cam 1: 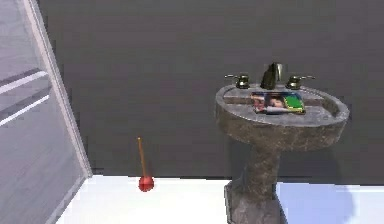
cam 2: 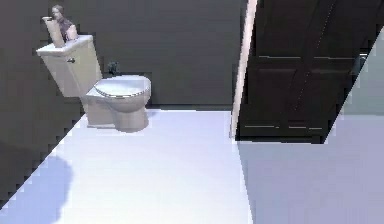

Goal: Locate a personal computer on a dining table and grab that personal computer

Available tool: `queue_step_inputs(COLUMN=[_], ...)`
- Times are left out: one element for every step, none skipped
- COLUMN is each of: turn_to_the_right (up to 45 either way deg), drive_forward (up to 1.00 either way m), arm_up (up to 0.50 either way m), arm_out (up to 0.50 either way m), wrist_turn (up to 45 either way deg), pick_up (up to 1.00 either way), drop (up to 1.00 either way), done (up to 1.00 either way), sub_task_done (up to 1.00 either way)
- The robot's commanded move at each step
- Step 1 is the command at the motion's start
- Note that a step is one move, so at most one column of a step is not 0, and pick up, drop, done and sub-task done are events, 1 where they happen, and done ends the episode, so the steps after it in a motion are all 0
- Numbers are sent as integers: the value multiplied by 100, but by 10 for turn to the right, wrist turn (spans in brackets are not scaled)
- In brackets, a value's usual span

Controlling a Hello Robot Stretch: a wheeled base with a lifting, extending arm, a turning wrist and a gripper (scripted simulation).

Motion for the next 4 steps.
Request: queue_step_inputs(turn_to_the_right=[0, -450, -390, 0], drive_forward=[10, 0, 0, 100], arm_up=[0, 0, 0, 0], arm_out=[0, 0, 0, 0], wrist_turn=[0, 0, 0, 0], pick_up=[0, 0, 0, 0], drop=[0, 0, 0, 0], done=[0, 0, 0, 0], sub_task_done=[0, 0, 0, 0])
